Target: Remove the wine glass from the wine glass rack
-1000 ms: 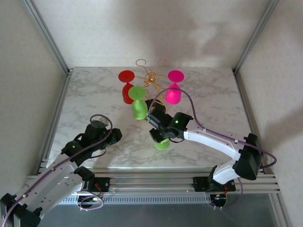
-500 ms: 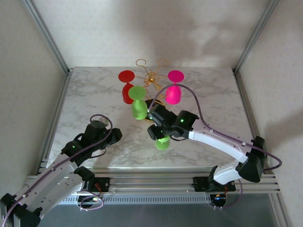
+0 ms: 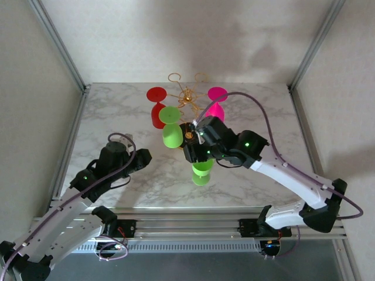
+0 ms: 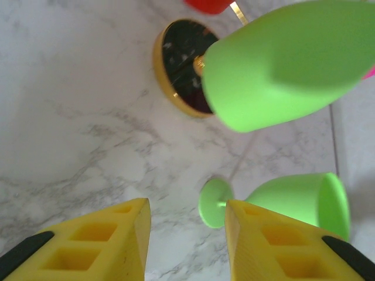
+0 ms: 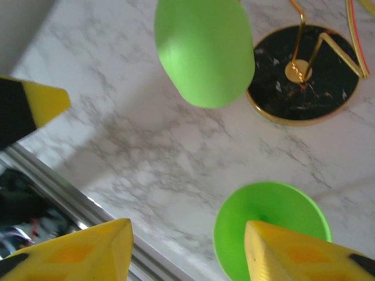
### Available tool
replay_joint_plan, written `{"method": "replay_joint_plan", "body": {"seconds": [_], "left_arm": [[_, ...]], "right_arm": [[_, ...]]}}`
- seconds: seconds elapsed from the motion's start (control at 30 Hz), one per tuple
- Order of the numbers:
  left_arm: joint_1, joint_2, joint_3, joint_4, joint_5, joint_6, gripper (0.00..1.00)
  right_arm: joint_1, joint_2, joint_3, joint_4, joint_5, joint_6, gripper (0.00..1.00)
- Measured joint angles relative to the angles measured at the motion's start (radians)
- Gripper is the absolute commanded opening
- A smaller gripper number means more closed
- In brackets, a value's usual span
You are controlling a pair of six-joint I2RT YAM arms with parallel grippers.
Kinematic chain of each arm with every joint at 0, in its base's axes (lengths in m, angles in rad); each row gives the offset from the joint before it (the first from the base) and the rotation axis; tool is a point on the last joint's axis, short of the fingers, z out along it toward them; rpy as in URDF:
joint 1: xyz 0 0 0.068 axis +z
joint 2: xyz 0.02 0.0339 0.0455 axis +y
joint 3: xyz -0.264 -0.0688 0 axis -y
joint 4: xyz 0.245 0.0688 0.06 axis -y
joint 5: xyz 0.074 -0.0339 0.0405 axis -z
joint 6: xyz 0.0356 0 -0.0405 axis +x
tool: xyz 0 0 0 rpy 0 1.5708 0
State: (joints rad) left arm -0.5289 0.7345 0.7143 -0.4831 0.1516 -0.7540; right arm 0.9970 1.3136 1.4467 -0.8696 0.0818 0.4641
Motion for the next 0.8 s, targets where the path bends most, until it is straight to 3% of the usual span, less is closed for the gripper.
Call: {"method": "replay_joint_plan", "body": {"seconds": [0.17, 0.23, 0.43, 0.67, 0.8], "left_arm": [[-0.001, 0.062, 0.112, -0.003, -0.016, 0.051, 0.39], [-0.001, 0.081, 0.149, 0.004, -0.022, 0.06, 0.39], [-0.001, 0.088, 0.159, 0.051, -0.023, 0.067, 0.41], [0.0, 0.104, 0.159, 0.104, -0.025, 0.064, 0.42], [0.0, 0.1, 0.163, 0.127, -0.034, 0.054, 0.43]], "right_arm": [[-0.066, -0.023, 0.0, 0.086, -0.124, 0.061, 0.57], [-0.086, -0.019, 0.0, 0.124, -0.171, 0.086, 0.63], [-0.119, -0.012, 0.001, 0.238, -0.282, 0.14, 0.68], [-0.158, 0.043, 0.001, 0.321, -0.356, 0.188, 0.65], [-0.191, 0.074, -0.002, 0.382, -0.378, 0.229, 0.56]]}}
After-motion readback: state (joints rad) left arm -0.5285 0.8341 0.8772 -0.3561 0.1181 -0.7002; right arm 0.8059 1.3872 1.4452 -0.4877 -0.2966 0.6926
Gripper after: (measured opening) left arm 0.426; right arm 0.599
